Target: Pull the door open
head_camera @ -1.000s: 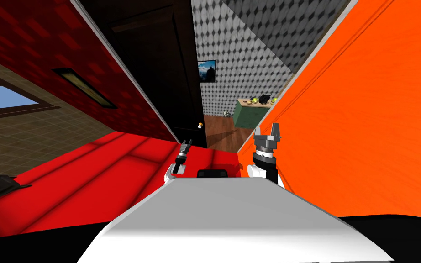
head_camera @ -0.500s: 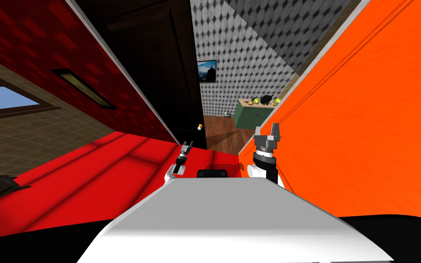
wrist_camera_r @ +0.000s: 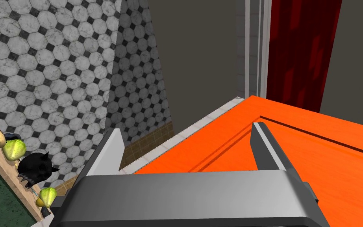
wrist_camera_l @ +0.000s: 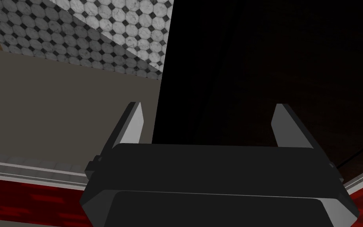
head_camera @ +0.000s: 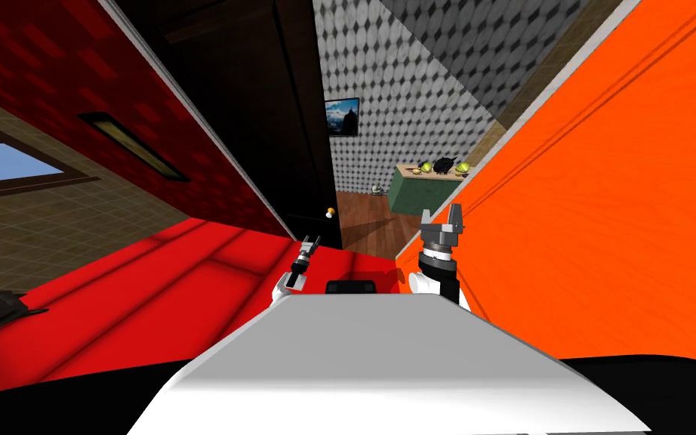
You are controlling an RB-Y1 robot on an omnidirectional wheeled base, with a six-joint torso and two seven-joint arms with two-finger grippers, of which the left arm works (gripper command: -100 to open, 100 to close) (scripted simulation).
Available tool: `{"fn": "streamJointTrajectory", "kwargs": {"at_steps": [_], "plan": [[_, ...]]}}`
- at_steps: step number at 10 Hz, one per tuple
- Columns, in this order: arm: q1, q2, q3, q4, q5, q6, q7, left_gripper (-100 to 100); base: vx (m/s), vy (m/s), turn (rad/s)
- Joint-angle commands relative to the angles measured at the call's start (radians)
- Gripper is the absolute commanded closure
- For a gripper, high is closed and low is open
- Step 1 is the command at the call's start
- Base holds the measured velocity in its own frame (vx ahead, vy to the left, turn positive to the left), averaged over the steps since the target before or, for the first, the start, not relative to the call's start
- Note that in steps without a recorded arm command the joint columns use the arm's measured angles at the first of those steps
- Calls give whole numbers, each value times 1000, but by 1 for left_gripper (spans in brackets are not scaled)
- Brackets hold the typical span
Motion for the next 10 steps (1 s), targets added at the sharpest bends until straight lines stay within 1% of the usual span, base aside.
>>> {"fn": "streamJointTrajectory", "kwargs": {"at_steps": [1, 5, 8, 10], "plan": [[-16, 4, 1, 46, -7, -17, -26, -100, 95, -11, 17], [-44, 12, -1, 124, -25, -39, -76, -100, 97, -23, 14], [-79, 22, -2, 222, -46, -67, -140, -100, 154, -28, 25], [-96, 27, -3, 269, -57, -81, -170, -100, 175, -44, 20]]}}
